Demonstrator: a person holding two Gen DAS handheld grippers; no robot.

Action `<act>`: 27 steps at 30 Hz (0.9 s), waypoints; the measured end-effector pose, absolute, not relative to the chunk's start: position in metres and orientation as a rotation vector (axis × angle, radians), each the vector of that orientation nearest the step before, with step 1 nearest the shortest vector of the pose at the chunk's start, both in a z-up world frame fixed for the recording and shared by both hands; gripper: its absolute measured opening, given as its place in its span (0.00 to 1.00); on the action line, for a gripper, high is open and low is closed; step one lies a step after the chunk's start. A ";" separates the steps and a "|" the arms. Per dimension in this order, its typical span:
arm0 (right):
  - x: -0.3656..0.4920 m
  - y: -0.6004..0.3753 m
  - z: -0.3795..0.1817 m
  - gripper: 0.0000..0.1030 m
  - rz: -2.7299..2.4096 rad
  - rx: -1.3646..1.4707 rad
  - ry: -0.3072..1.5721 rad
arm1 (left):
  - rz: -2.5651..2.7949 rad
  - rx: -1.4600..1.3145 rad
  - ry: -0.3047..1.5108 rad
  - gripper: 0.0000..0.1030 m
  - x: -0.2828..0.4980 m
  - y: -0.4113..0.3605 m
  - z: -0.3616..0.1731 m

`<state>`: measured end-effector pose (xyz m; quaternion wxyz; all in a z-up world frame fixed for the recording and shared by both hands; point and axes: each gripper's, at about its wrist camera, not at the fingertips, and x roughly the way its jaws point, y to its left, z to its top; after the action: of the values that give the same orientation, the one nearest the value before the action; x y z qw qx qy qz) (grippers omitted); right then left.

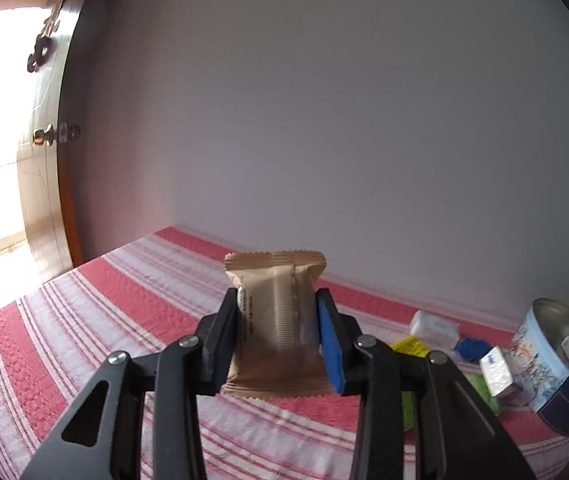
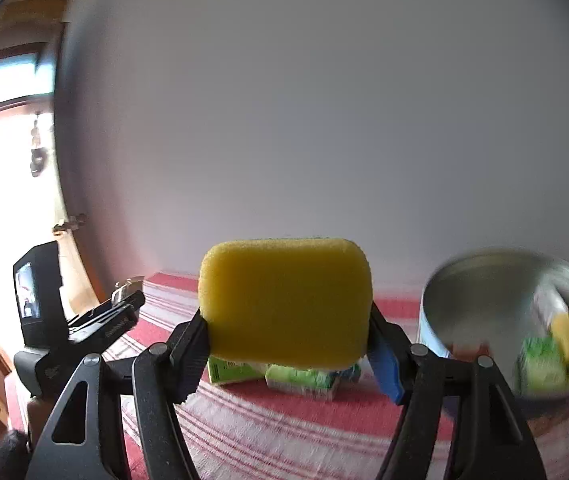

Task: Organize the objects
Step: 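Carry biscuit packet and sponge over the tin and release both inside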

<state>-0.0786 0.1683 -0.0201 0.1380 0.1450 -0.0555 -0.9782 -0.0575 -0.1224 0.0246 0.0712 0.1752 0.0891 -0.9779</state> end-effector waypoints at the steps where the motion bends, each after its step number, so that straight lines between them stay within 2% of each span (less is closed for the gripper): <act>1: -0.076 0.171 -0.017 0.68 -2.837 0.380 -0.128 | -2.950 0.516 0.272 0.36 -0.056 -0.120 0.025; 4: -0.075 0.180 -0.015 0.68 -2.881 0.323 -0.073 | -2.988 0.500 0.272 0.36 -0.055 -0.111 0.027; 9: -0.079 0.208 -0.015 0.68 -2.957 0.312 -0.147 | -3.001 0.452 0.197 0.36 -0.055 -0.093 0.029; 19: -0.088 0.255 -0.015 0.68 -3.125 0.267 -0.159 | -3.077 0.394 0.030 0.36 -0.046 -0.027 0.040; 27: -0.096 0.303 -0.021 0.68 -3.246 0.263 -0.147 | -3.170 0.394 0.037 0.36 -0.050 0.023 0.051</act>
<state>-0.0963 0.3029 -0.0211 -0.0593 0.0807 -0.0450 -0.9940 -0.0496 0.0225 0.0515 -0.0263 0.1232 0.0115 -0.9920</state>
